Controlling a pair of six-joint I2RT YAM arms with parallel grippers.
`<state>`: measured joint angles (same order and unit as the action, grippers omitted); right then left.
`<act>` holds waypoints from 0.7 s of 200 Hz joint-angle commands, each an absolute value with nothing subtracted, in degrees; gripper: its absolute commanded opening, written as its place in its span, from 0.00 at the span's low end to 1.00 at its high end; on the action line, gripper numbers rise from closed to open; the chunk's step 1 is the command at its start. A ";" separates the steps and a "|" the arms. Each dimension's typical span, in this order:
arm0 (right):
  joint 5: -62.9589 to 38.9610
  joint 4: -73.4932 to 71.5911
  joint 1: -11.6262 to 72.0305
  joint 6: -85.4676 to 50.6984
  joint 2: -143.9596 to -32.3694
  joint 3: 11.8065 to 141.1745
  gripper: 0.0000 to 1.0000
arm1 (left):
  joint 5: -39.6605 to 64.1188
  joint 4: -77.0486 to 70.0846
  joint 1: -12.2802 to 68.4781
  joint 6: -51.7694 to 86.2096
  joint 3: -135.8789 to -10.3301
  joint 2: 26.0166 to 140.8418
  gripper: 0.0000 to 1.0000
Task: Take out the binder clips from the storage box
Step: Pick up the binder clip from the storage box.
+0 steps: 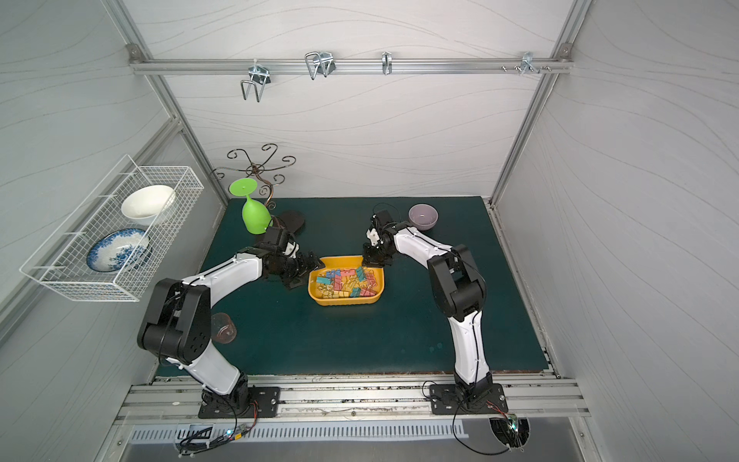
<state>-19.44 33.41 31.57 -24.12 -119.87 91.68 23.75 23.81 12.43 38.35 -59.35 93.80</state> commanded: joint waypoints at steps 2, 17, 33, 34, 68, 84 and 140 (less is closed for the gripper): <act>-20.93 34.19 31.45 -23.25 -121.87 93.78 0.20 | 22.55 26.51 12.60 36.29 -60.26 89.52 0.98; -20.84 35.41 31.40 -22.95 -122.56 94.95 0.17 | 23.32 27.70 12.59 35.41 -59.39 87.66 0.99; -20.61 35.42 31.43 -22.51 -121.93 94.46 0.13 | 23.10 28.68 12.62 34.57 -58.12 85.25 0.99; -20.63 35.42 31.45 -22.51 -121.83 94.43 0.12 | 23.02 28.75 12.60 34.51 -58.06 85.08 0.99; -19.38 35.81 31.47 -21.88 -118.90 93.23 0.05 | 23.91 29.44 12.58 33.08 -56.52 81.70 0.99; -18.46 35.63 31.72 -21.45 -117.17 93.12 0.03 | 24.63 30.17 12.57 32.30 -56.60 81.07 0.99; -14.80 36.28 31.98 -20.89 -114.18 95.37 0.02 | 21.15 30.55 12.70 31.95 -54.61 76.20 0.98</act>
